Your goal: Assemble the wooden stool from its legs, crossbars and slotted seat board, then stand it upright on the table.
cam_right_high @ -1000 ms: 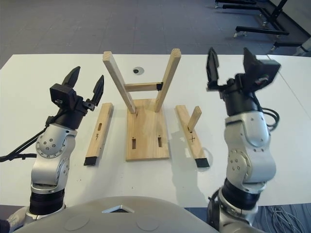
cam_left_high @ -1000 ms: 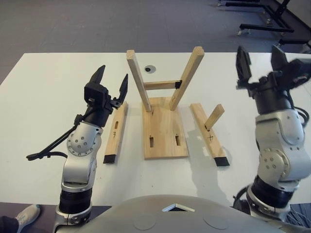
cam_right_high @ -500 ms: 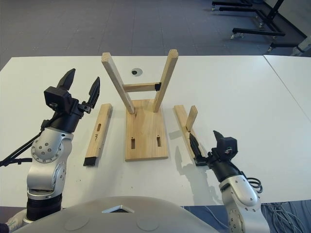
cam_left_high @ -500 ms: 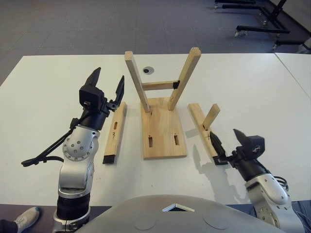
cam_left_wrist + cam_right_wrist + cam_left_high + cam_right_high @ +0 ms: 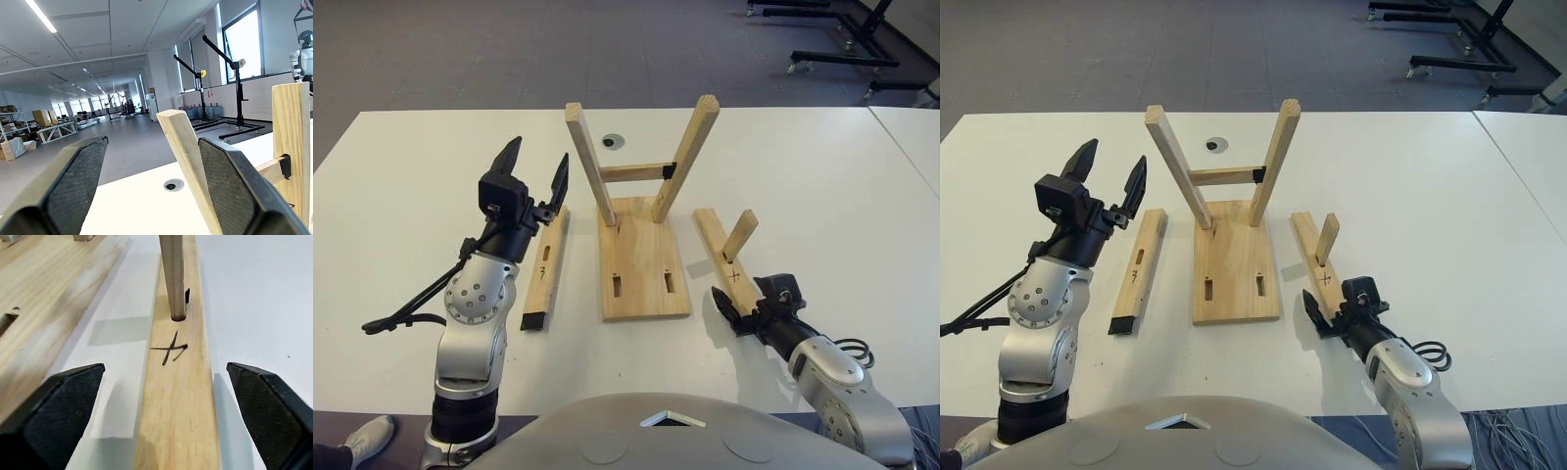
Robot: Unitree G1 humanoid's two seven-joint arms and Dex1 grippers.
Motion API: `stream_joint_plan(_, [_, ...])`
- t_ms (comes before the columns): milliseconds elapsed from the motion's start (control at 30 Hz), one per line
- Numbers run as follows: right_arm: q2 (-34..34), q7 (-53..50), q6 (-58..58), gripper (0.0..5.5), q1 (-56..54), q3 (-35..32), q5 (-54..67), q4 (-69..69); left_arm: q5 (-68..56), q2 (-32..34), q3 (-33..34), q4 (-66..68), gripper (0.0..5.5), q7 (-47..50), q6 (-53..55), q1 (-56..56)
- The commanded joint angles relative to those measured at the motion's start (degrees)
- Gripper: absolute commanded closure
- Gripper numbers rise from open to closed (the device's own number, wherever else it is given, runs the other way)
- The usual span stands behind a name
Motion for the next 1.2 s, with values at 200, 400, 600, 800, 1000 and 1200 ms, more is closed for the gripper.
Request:
stream_joint_plan(200, [-0.33, -1.82, 6.49, 2.5, -1.33, -0.05, -0.45, -0.08, 0.43, 0.13, 0.19, -0.13, 2.12, 0.3, 0.62, -0.34])
stream_joint_plan(400, [-0.64, -1.92, 7.08, 3.42, -1.14, 1.18, -1.07, -0.67, 0.39, 0.32, 0.24, 0.12, 2.12, 0.04, 0.54, -0.42])
stream_joint_plan(600, [2.7, -4.18, 5.49, 3.43, -1.48, 0.27, -1.28, -0.34, 0.17, 0.65, 0.69, 0.92, 2.12, -0.4, 0.28, -1.1])
stream_joint_plan(800, [11.35, -6.15, -2.58, 3.43, -7.79, -9.52, 5.54, 1.63, -1.89, 0.95, 1.33, 2.63, 2.12, -2.02, 0.25, -2.06])
stream_joint_plan(1000, [10.97, -1.9, -14.02, 3.43, -17.19, -18.55, 14.67, 3.09, -12.54, 1.61, 6.59, 4.32, 2.12, -5.83, 4.17, -5.48])
stream_joint_plan(1200, [3.67, 7.93, -11.25, 3.43, -26.12, -20.96, 40.37, -2.27, -29.08, 2.03, 9.98, 3.98, 2.12, -12.87, 7.0, -8.07])
